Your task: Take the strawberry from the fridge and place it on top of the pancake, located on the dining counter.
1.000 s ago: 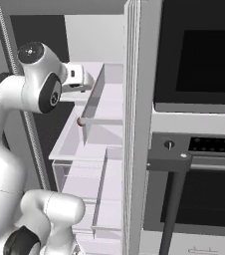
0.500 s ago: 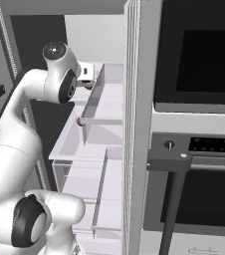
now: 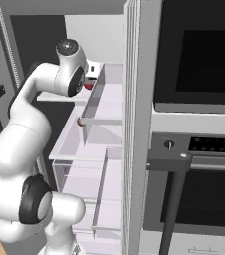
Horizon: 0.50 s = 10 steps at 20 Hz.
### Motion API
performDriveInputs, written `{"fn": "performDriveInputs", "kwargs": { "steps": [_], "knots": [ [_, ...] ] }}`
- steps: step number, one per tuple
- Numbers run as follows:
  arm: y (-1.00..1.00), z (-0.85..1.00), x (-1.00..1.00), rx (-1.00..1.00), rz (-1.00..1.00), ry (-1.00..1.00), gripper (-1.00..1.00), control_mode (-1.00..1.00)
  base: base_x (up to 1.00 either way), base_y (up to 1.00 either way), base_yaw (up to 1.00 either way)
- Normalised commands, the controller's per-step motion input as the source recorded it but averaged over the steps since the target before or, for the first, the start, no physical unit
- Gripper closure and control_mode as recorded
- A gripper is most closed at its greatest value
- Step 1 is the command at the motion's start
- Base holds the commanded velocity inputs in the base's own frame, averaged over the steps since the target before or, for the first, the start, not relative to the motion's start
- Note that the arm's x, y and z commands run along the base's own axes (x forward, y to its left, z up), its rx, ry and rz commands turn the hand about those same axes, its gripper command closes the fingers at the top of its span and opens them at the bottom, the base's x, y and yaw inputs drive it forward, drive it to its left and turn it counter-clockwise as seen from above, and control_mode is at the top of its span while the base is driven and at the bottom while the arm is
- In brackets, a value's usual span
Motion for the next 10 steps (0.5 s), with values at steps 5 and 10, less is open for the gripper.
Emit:
{"fn": "performDriveInputs", "kwargs": {
  "steps": [5,10],
  "knots": [
    [0.0,-0.18,0.33,-0.02,0.0,0.0,-1.0,-1.0,0.0,0.0,0.0],
    [0.0,-0.23,0.44,-0.03,0.0,0.0,-1.0,-1.0,0.0,0.0,0.0]
  ]
}}
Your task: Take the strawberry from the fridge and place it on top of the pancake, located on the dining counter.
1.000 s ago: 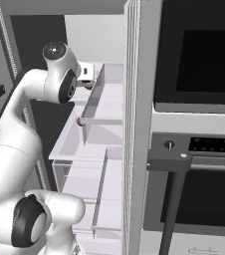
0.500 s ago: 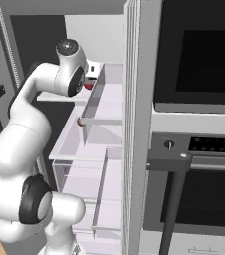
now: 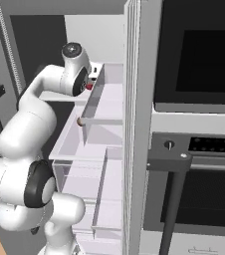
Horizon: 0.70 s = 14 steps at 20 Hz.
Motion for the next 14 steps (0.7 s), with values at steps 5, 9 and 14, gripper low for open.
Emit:
{"fn": "performDriveInputs", "kwargs": {
  "steps": [5,9,14],
  "knots": [
    [0.0,-0.09,0.48,-0.02,0.0,0.0,-1.0,-1.0,0.0,0.0,0.0],
    [0.0,-0.07,0.42,-0.01,0.0,0.01,-1.0,-1.0,0.0,0.0,0.0],
    [0.0,-0.16,-0.03,0.0,-0.01,0.07,-1.0,-1.0,0.0,0.0,0.0]
  ]
}}
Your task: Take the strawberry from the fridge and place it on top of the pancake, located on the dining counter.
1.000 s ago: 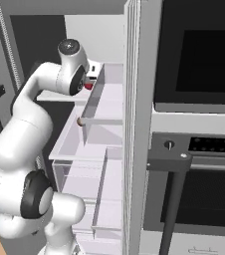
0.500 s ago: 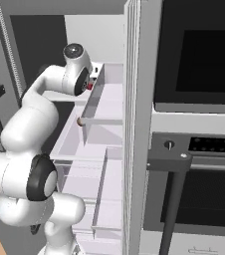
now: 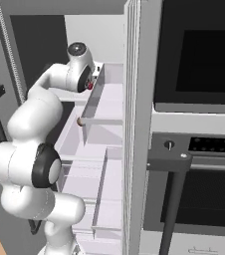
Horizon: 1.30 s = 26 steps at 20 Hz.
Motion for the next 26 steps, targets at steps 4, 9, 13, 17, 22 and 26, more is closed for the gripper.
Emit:
{"fn": "performDriveInputs", "kwargs": {
  "steps": [4,9,13,17,22,26],
  "knots": [
    [0.0,-0.28,-0.34,0.0,-0.06,0.03,1.0,-1.0,0.0,0.0,0.0],
    [0.0,-0.26,-0.29,0.0,-0.06,0.0,1.0,-1.0,0.0,0.0,0.0],
    [0.0,-0.08,-0.57,0.0,-0.06,-0.08,1.0,-1.0,0.0,0.0,0.0],
    [0.0,0.03,-1.0,0.06,-0.16,-0.15,1.0,-1.0,0.0,0.0,0.0],
    [-0.24,0.05,-1.0,0.11,-0.24,-0.05,1.0,-1.0,0.0,0.0,0.0],
    [-0.39,0.32,-1.0,0.15,-0.16,0.15,1.0,-1.0,0.0,0.0,0.0]
  ]
}}
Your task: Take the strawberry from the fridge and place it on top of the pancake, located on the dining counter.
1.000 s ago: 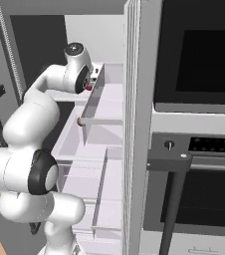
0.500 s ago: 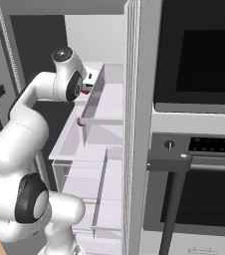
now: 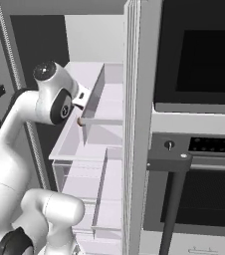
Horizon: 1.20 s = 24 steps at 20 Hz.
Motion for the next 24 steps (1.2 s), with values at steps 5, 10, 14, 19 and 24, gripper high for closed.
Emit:
{"fn": "performDriveInputs", "kwargs": {
  "steps": [5,10,14,19,24],
  "knots": [
    [-0.02,0.06,-1.0,0.02,-0.01,0.25,1.0,-1.0,0.0,0.0,0.0],
    [0.0,-0.21,-1.0,0.0,0.0,0.13,1.0,-1.0,0.0,0.0,0.0],
    [0.1,-0.54,-1.0,0.01,0.0,0.15,1.0,-1.0,0.0,0.0,0.0],
    [0.26,-0.62,-0.7,0.0,0.0,0.16,1.0,-1.0,0.0,0.0,0.0],
    [0.0,-0.45,-0.3,0.01,0.0,0.09,1.0,-1.0,0.0,0.0,0.0]
  ]
}}
